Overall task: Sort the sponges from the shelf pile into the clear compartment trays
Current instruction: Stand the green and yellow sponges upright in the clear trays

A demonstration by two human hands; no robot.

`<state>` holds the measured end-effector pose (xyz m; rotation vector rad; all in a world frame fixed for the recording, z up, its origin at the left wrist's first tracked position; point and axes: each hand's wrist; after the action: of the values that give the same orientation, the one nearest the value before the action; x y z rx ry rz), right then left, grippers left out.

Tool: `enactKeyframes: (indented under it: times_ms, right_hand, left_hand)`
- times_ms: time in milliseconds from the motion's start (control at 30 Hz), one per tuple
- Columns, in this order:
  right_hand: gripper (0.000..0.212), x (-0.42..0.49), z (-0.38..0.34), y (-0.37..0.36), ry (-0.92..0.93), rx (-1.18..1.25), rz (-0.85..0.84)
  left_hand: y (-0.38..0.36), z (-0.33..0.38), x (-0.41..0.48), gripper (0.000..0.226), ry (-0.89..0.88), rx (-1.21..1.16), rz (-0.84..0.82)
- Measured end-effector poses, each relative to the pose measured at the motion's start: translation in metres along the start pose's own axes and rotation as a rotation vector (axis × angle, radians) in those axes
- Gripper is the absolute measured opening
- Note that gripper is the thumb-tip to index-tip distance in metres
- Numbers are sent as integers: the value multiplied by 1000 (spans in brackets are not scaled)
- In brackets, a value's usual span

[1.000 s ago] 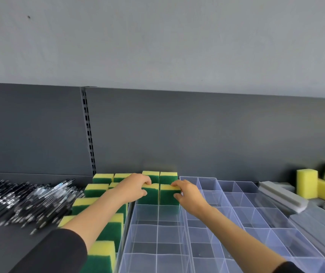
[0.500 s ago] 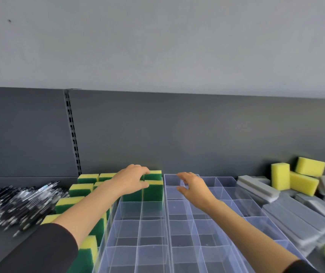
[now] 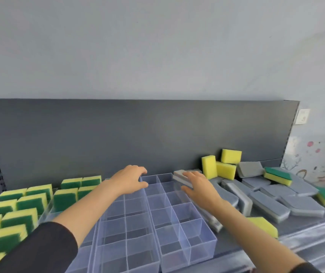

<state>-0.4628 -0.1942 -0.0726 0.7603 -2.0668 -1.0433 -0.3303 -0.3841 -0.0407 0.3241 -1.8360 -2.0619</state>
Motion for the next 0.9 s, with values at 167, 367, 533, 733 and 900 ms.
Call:
enactKeyframes:
  times_ms: [167,367,533,733,900]
  right_hand:
    - [50,-31,58,43,-93,-146,13]
    - [49,-66,118,84,-209,-258,22]
    - [53,-89,159,110,-278,-240,40]
    - [47,-99,200,130,-355,-230,64]
    - [52,-97,231,143,-427,-233,90]
  left_hand:
    - [-9,68,22,45,-75,18,-3]
    - [-20,143,41,52,-156,26,-5]
    - [-31,192,63,51,-226,35,-18]
    - [-44,235,98,54,-297,22,-22]
    - [-52,262,137,52,-339,21,7]
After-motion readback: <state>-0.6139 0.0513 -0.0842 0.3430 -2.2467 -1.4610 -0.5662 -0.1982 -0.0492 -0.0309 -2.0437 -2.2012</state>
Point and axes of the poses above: each hand's wrist, its own x-axis towards the middle knuckle, its own y-axis out of the back of the hand, z = x × y, and after that the axes turned 6 degrees about x, right-handed
